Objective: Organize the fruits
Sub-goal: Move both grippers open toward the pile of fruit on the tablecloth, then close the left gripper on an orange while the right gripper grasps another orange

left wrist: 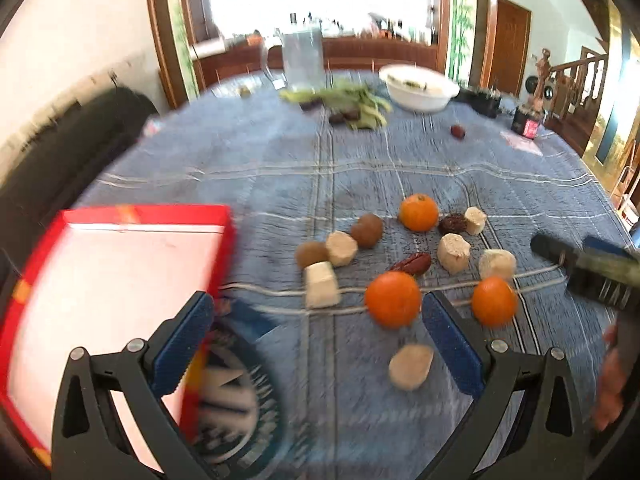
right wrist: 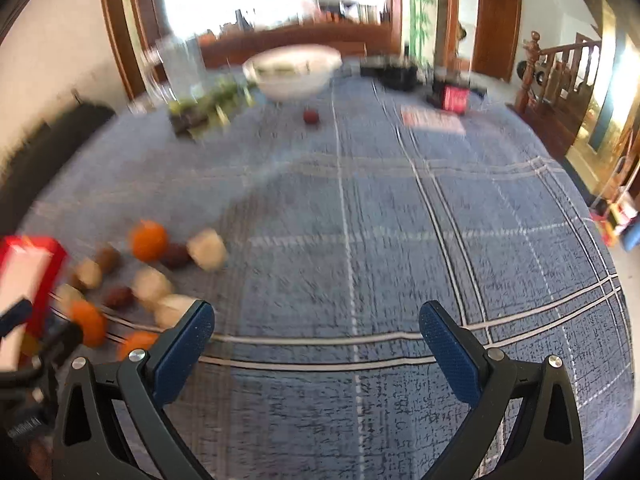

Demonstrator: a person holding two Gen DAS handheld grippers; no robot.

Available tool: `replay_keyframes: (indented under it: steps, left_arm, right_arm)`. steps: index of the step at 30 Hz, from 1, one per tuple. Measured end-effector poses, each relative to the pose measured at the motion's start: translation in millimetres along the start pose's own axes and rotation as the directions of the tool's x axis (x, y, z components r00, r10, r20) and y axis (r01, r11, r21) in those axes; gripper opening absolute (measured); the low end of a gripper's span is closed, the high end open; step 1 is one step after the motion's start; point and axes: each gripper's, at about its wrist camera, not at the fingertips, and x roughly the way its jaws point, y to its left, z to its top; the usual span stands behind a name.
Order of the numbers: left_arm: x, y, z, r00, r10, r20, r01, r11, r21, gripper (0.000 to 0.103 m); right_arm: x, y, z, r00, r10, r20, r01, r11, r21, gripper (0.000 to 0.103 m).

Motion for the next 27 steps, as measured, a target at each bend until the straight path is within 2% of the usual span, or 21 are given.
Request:
replay_keyframes:
  steps: [2, 4, 5, 9, 14, 22, 25, 27]
  left_arm:
    - [-15, 3, -11, 1.0, -0.016, 0.023, 0.016, 0.999, 0.028, 0.103]
    - [-28, 7, -23, 0.999, -0.011, 0.046, 0.009, 0.999, 0.048, 0.103]
    - [-30, 9, -26, 0.999, -0.018, 0.049, 0.016, 0.999, 0.046, 0.103]
    - [-37, 10, -31, 0.996, -0.076, 0.041, 0.075, 0.997, 0.02, 0.103]
    - [-36, 11, -33, 0.997, -0.063, 0.034, 0.063, 0.998, -0.006, 0.103]
    - [-37, 11, -32, 0.997, -0.074, 0.032, 0.074, 0.997, 0.001, 0.103]
    - [-35, 9, -28, 0.997, -0.074, 0.037, 0.073, 0.997, 0.026, 0.103]
    - [-33, 7, -24, 0.997, -0.071, 0.037, 0.069, 0.996, 0.05, 0.1]
  right_arm:
    - [-14, 3, -1, 0.993, 0.104, 0.053, -0.104, 0.995, 0.001, 0.102]
    - [-20, 11, -1, 0.985, 0.158, 0.074, -0.155, 0.987, -0.039, 0.101]
    - [-20, 19, -4, 0.983, 0.176, 0.058, -0.171, 0.982, -0.079, 0.099]
    - [-13, 42, -13, 0.977, 0.209, -0.025, -0.21, 0.958, -0.196, 0.074]
    - [-16, 56, -25, 0.969, 0.242, -0.058, -0.248, 0.926, -0.283, 0.069]
    - [-4, 53, -26, 0.968, 0.235, -0.088, -0.25, 0.926, -0.283, 0.063]
    - [-3, 53, -27, 0.961, 0.259, -0.099, -0.276, 0.922, -0.271, 0.062]
    - [1, 55, -26, 0.955, 0.271, -0.119, -0.293, 0.921, -0.259, 0.053]
